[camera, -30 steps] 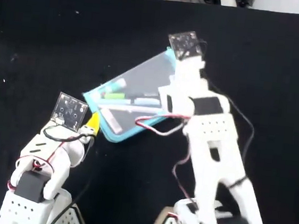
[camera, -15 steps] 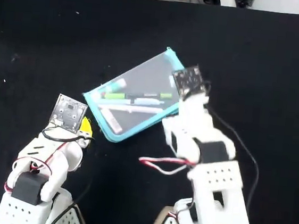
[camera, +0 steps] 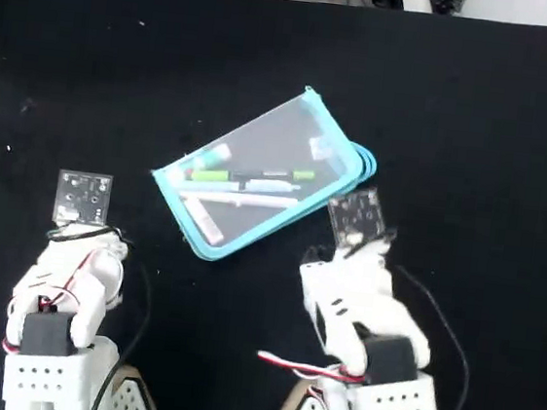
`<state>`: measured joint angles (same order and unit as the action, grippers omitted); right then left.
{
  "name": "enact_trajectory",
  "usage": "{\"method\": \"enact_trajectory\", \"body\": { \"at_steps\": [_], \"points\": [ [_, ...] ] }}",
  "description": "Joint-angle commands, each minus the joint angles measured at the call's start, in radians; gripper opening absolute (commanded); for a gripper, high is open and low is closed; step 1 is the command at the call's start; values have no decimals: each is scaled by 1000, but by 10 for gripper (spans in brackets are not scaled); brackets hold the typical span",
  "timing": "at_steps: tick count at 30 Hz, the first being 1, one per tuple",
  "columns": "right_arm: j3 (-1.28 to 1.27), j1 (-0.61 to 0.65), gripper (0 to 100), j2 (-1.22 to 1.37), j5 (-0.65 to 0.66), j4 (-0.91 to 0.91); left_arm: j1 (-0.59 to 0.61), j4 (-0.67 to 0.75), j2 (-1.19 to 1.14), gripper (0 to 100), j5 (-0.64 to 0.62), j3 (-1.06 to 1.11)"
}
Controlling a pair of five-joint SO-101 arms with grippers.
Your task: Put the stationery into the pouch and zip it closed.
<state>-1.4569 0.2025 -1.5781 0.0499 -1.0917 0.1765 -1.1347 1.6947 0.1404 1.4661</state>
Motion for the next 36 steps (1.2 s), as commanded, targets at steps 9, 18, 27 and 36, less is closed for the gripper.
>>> {"method": "enact_trajectory", "body": {
  "at_steps": [9, 18, 27, 36],
  "points": [
    [-225, -18, 13, -298, -18, -34, 13, -127, 8, 30, -169, 110],
    [-229, -18, 12, -300, -11, -207, 15, -32, 29, 30, -172, 237],
    [-229, -77, 12, -300, -11, -207, 22, -35, 58, 30, -173, 237],
    [-229, -313, 12, -318, -11, -207, 12, -35, 133, 30, -173, 234]
  ]
}}
